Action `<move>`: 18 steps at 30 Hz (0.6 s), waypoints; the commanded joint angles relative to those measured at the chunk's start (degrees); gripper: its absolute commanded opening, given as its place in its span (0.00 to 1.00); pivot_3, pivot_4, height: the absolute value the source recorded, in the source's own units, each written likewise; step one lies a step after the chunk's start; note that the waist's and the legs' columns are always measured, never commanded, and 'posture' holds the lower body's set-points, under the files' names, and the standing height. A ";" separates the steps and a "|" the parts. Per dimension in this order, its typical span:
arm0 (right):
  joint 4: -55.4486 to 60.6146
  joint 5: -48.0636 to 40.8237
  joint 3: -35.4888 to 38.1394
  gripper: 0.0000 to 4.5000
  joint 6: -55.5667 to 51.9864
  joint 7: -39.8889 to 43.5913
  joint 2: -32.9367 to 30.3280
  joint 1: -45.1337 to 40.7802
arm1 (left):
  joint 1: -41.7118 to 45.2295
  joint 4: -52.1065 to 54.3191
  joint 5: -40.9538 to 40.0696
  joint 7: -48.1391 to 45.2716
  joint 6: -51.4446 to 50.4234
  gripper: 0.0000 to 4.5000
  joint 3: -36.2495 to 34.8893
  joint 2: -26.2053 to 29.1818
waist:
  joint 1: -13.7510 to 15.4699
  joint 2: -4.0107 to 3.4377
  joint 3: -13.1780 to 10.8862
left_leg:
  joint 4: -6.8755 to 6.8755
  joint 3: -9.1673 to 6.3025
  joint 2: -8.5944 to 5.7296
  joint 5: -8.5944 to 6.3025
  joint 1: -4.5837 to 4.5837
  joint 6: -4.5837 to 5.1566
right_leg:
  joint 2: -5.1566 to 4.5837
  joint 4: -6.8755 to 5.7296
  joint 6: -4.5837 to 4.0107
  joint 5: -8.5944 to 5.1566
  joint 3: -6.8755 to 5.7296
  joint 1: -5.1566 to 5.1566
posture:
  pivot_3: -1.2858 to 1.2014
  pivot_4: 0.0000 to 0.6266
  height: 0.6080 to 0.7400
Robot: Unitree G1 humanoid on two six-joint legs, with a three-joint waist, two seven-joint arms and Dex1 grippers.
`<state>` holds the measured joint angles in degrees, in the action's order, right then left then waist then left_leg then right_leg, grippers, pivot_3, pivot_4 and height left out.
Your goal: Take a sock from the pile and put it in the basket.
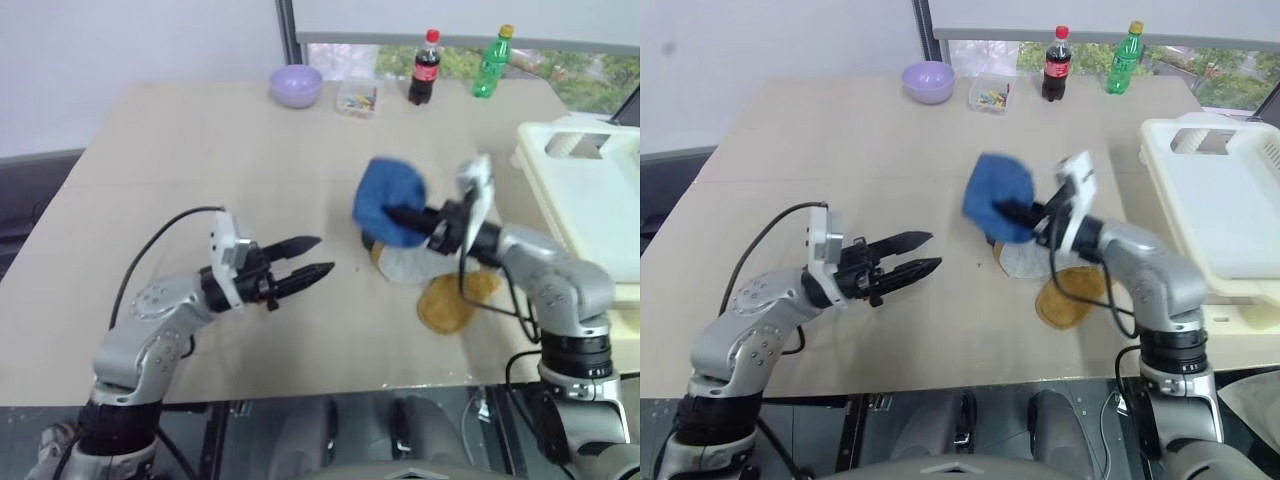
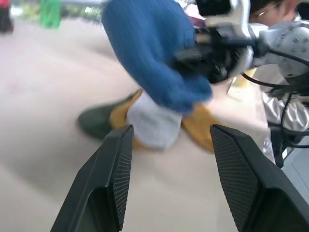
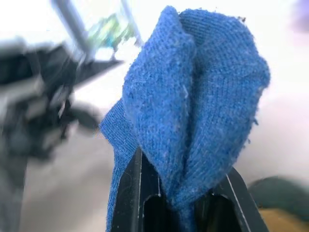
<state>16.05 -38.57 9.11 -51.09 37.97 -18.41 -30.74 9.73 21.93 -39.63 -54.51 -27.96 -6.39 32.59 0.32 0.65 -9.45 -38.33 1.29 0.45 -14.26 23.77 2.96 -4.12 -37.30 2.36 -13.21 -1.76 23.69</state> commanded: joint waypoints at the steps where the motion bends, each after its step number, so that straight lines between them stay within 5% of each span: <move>1: -2.78 -5.97 13.76 0.00 -2.21 -9.71 -2.06 -4.29 | 2.35 0.45 0.67 1.33 1.73 0.60 1.64 -2.02 | 0.18 -0.02 -0.01 | 0.01 0.00 0.00 0.00 0.00 0.00 | 0.01 0.00 0.00 0.00 0.00 0.00 | 0.52 0.24 1.00; 7: -14.94 -2.43 22.20 0.00 2.30 -21.43 -6.57 -11.41 | 3.16 -0.76 1.62 1.19 2.91 0.60 2.86 -3.00 | 0.01 -0.03 -0.02 | 0.04 0.12 -0.01 0.00 -0.02 0.02 | 0.10 0.02 0.00 -0.01 -0.01 0.02 | 0.52 0.24 1.00; 11: -32.05 4.20 25.32 0.00 8.48 -31.27 -11.07 -18.02 | 4.92 -1.80 1.82 0.17 4.17 0.60 3.52 -3.96 | -0.41 -0.08 -0.09 | 0.02 0.21 -0.07 0.01 0.00 0.05 | 0.08 -0.01 0.02 0.01 0.05 0.04 | 0.52 0.24 1.00; 18: -67.39 11.91 24.58 0.00 23.86 -35.29 -16.95 -29.59 | 8.28 -2.97 2.92 0.05 6.99 0.60 5.58 -6.62 | -1.14 -0.10 -0.11 | 0.05 0.40 -0.06 -0.03 -0.01 0.12 | 0.10 0.12 0.04 0.01 0.18 0.03 | 0.52 0.24 1.00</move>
<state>-48.10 -27.70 33.33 -31.61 3.32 -33.55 -57.69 17.37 18.24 -37.17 -54.50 -22.42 -0.98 26.09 -0.82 0.55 -9.56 -38.27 1.74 0.40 -14.30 23.76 3.09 -4.02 -37.17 2.40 -13.20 -1.53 23.73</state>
